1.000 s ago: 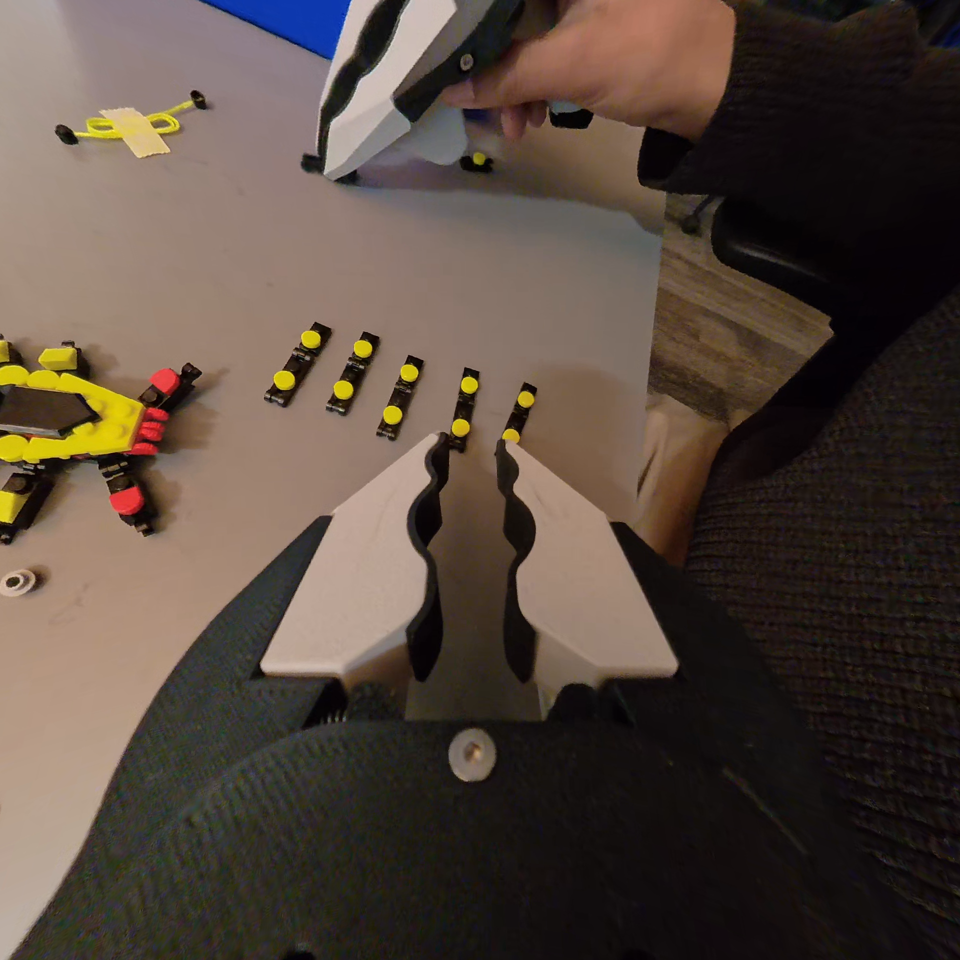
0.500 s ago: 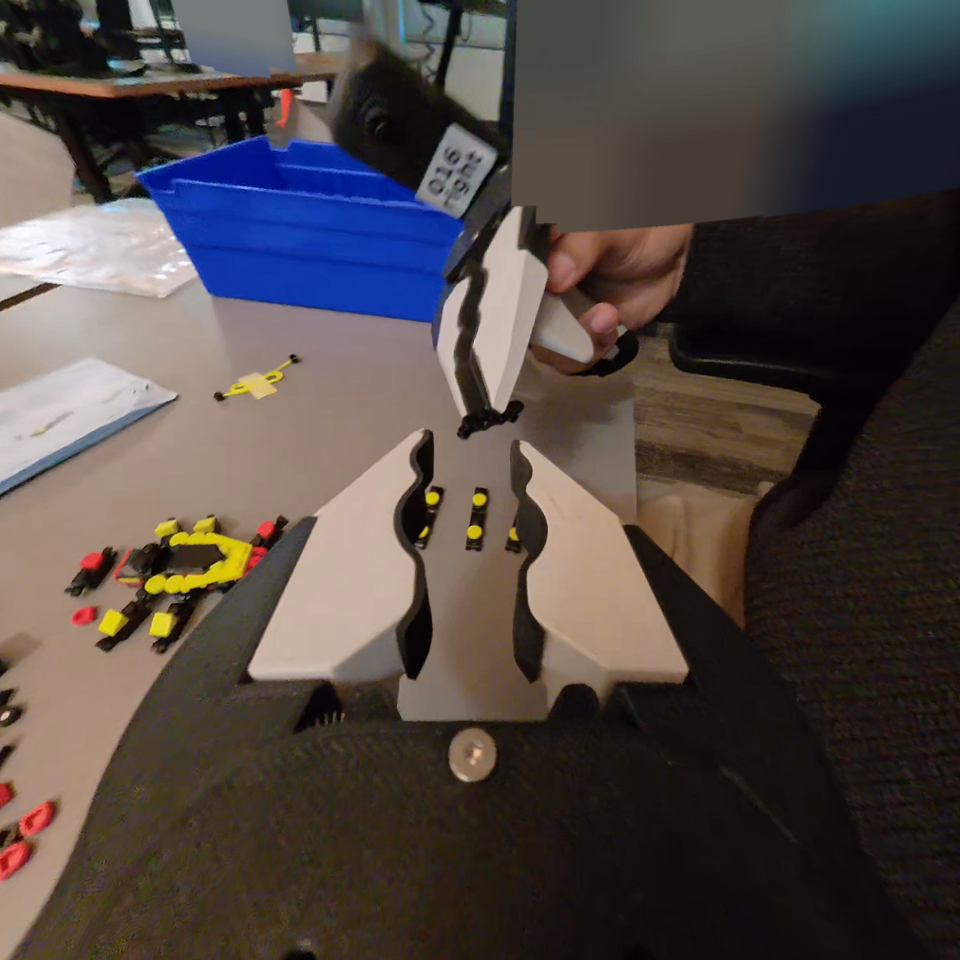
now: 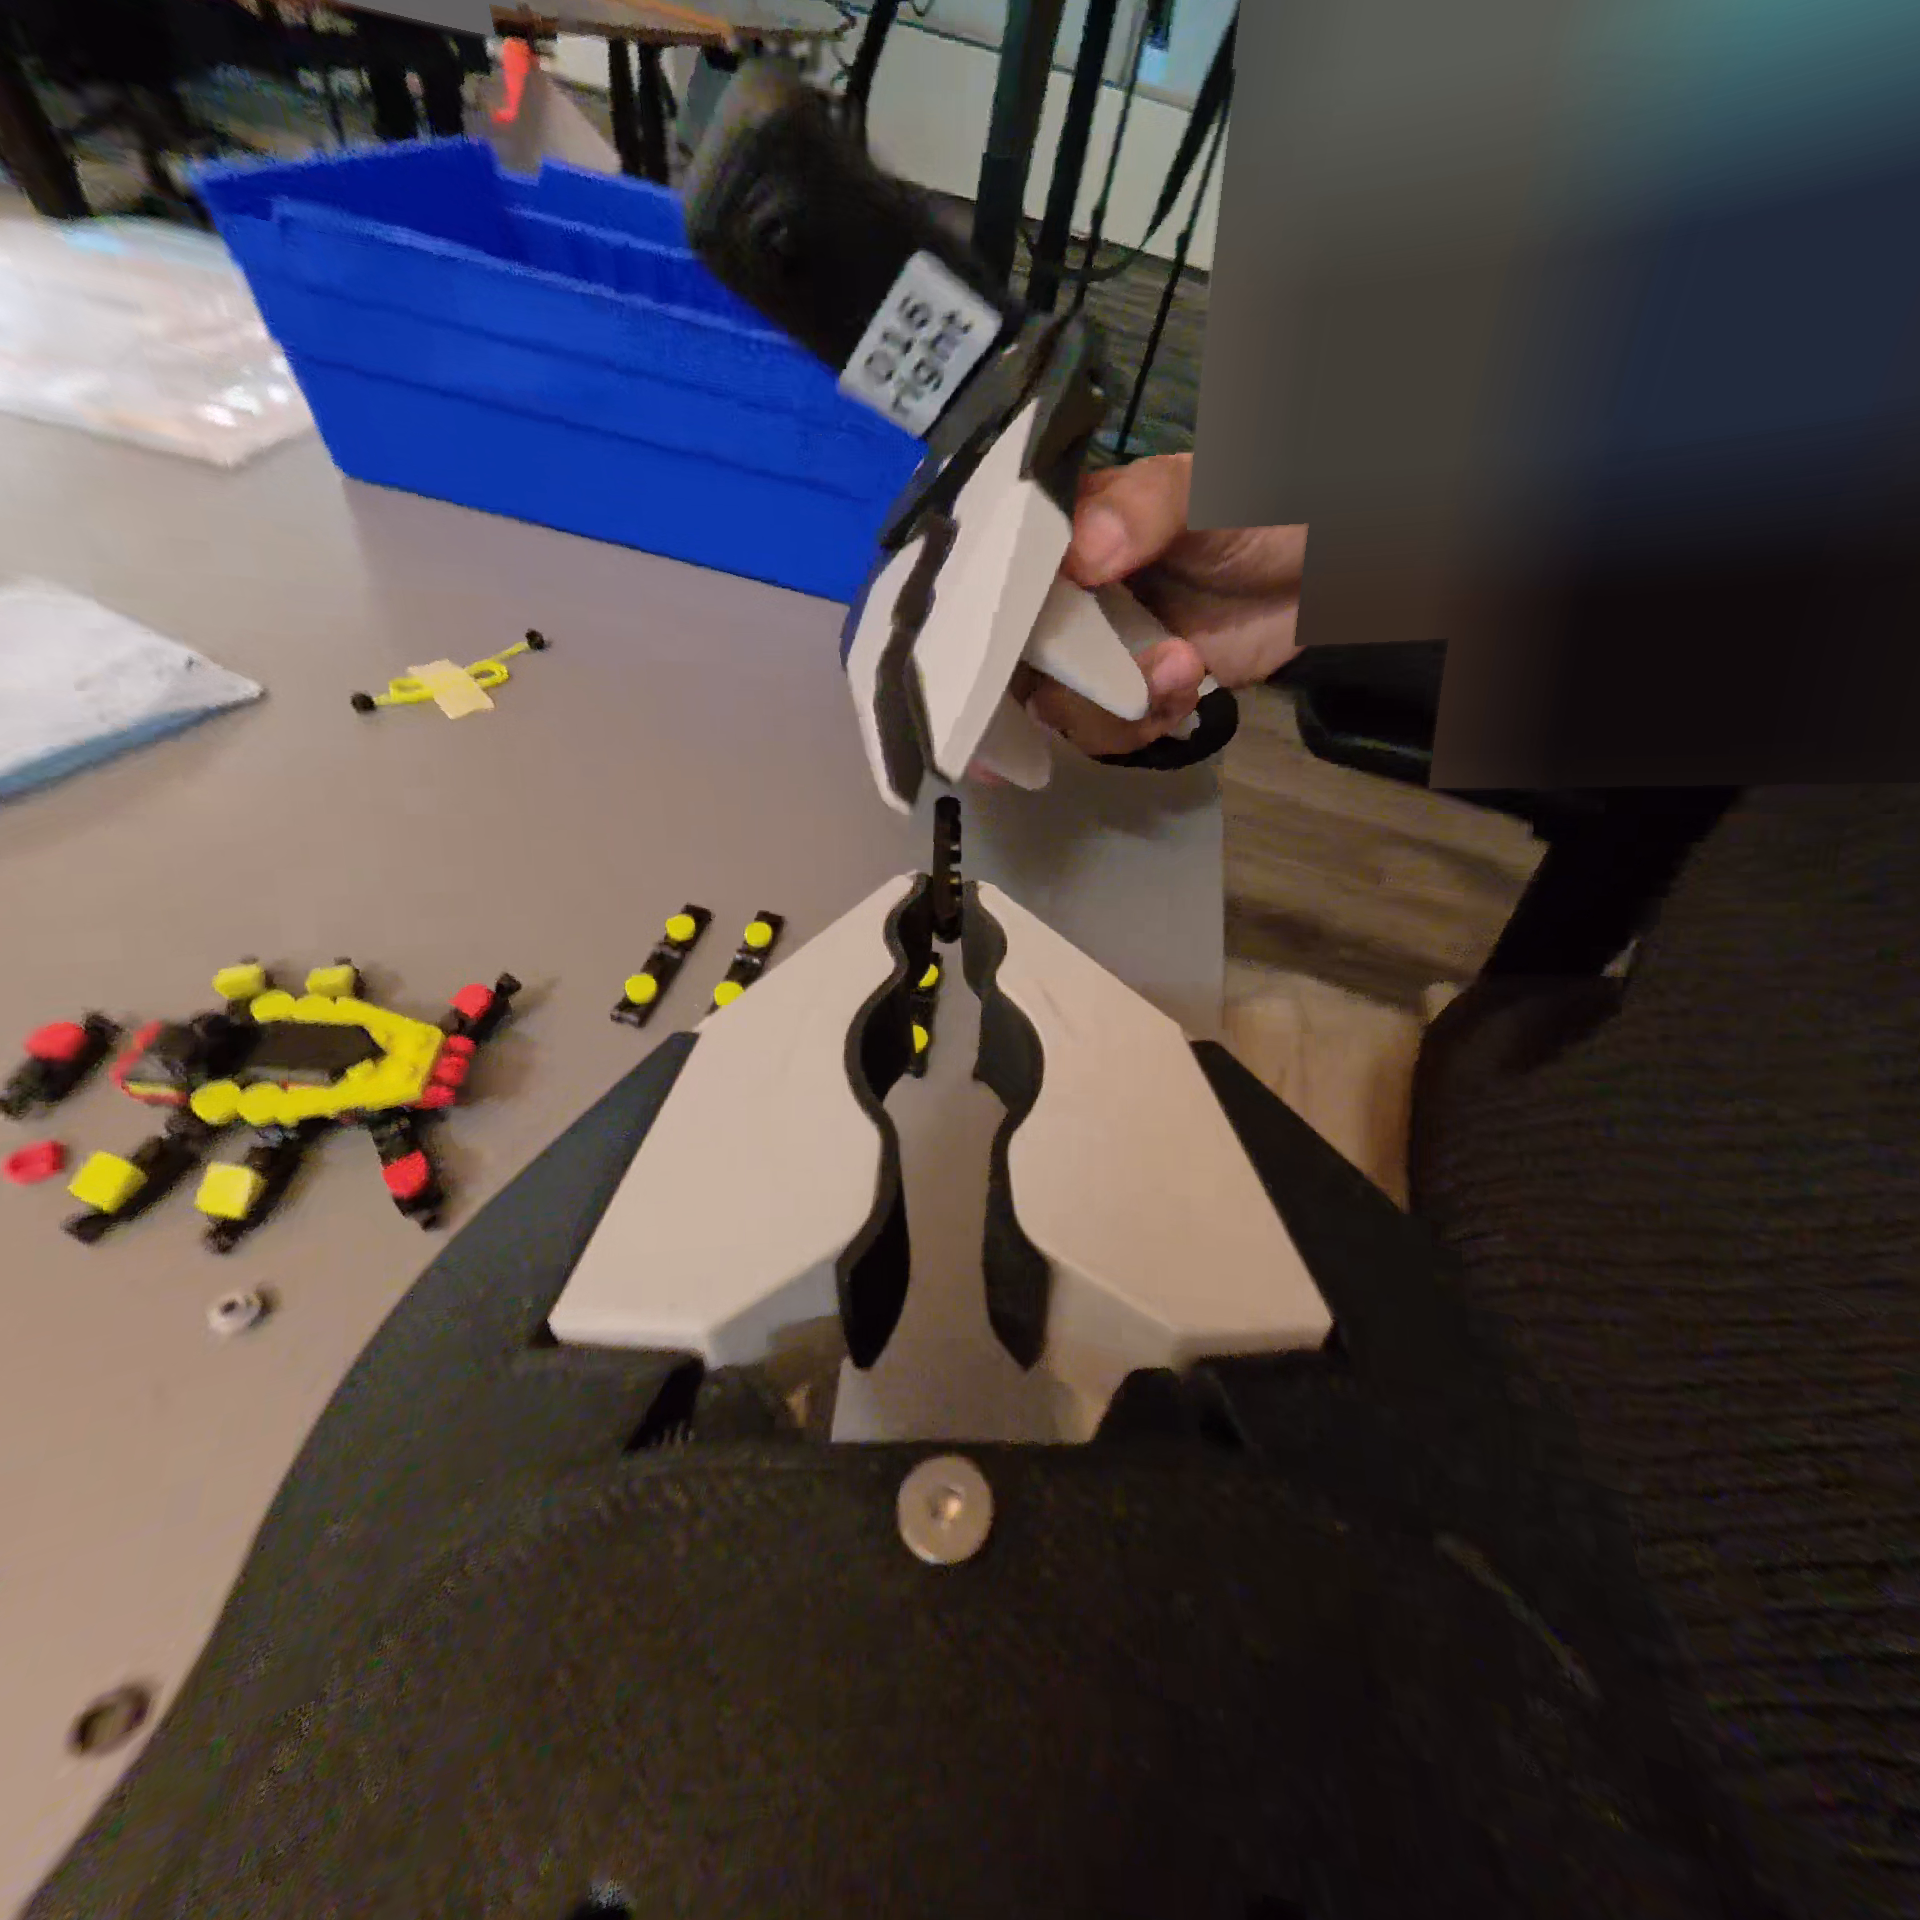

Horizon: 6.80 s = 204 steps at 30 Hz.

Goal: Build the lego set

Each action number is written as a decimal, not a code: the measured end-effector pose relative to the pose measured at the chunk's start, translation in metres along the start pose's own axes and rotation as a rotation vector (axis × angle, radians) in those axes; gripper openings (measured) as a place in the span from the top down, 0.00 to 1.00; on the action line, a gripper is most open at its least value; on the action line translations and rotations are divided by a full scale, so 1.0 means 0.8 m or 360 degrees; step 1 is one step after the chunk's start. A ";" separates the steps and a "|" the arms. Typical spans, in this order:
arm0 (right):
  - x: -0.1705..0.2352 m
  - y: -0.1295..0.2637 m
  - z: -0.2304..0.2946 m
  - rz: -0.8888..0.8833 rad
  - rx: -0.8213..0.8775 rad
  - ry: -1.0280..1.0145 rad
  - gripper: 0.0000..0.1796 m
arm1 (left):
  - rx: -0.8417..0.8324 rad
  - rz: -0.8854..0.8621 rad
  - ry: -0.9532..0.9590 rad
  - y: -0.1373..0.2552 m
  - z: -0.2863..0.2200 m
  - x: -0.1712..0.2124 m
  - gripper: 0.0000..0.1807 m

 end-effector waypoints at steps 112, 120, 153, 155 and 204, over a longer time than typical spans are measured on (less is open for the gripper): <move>0.072 0.167 -0.105 0.0614 0.1832 0.0597 0.88 | -0.0176 0.0768 -0.0118 -0.017 0.039 0.101 0.97; 0.068 0.193 -0.121 0.0651 0.1951 0.0639 0.83 | -0.0167 0.0770 -0.0106 -0.017 0.038 0.102 0.96; 0.111 0.156 -0.093 0.0680 0.1346 0.0605 0.86 | -0.0159 0.0773 -0.0104 -0.018 0.037 0.102 0.96; 0.107 0.158 -0.096 0.0672 0.1397 0.0644 0.87 | -0.0158 0.0773 -0.0103 -0.018 0.037 0.102 0.96; 0.083 -0.054 -0.078 0.1234 0.1175 0.1211 0.97 | 0.0067 0.0814 -0.0259 -0.003 0.012 0.114 0.97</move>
Point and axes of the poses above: each gripper's, where its closed fingertips meet, y back along the fingers, x out of its underside, z = x × y across the jaws, the point moved 1 cm from there along y, back along the fingers, and after that the axes turned 8 degrees about z, right-handed, at the moved point
